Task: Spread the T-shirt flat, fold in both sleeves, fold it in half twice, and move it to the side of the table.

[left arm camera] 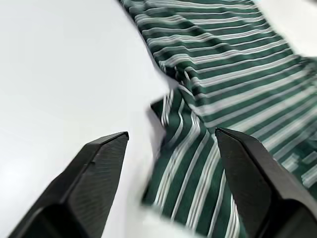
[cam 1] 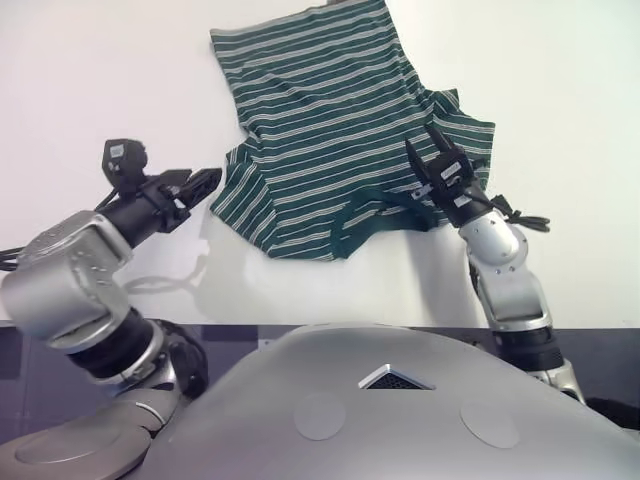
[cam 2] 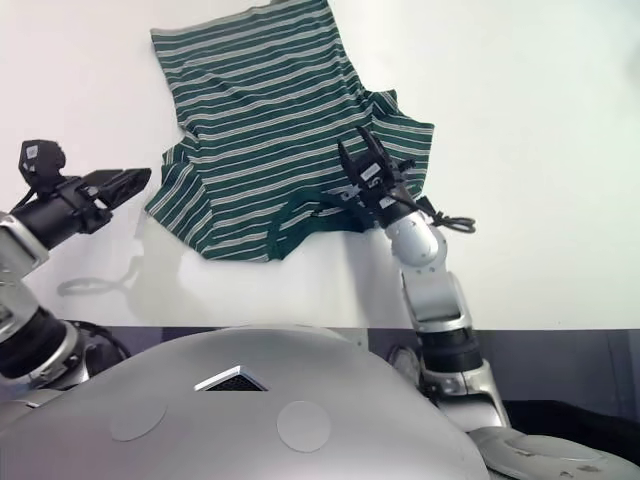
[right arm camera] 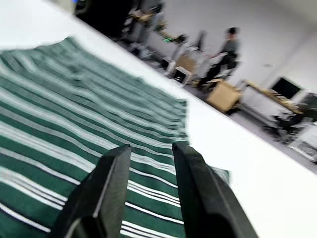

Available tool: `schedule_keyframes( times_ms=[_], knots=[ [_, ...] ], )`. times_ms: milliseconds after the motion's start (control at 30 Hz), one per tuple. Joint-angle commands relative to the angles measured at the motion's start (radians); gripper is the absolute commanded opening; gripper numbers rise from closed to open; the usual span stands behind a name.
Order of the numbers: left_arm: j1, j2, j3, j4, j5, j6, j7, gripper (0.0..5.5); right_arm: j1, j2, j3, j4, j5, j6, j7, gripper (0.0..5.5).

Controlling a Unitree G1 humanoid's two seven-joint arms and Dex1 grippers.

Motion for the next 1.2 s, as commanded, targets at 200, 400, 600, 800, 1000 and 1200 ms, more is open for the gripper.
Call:
schedule_keyframes(
  times_ms=[200,400,600,800,1000,1200],
  knots=[
    [0.195,-0.049,-0.027,0.032,-0.145,0.012,0.162,3.58,-0.005,0.005,-0.009,-0.010,-0.028,0.005,-0.014,1.56],
    [0.193,-0.109,-0.052,0.092,-0.155,0.008,0.294,2.78,-0.022,0.000,-0.008,0.002,-0.033,0.004,0.004,1.56],
    [0.189,-0.181,-0.066,0.104,-0.213,-0.006,0.330,1.87,-0.036,-0.014,-0.016,0.015,-0.027,0.000,0.034,1.56],
    [0.223,-0.169,-0.035,0.091,-0.234,-0.058,0.375,0.82,-0.045,-0.005,-0.014,0.022,-0.028,0.000,0.034,1.56],
    [0.199,-0.168,-0.018,0.157,-0.259,-0.163,0.400,0.03,-0.049,-0.006,-0.016,0.029,-0.032,-0.005,0.032,1.56],
    [0.247,-0.024,-0.101,0.204,-0.260,-0.457,0.330,0.03,-0.056,-0.009,-0.019,0.056,-0.032,-0.019,0.028,1.56]
  ],
)
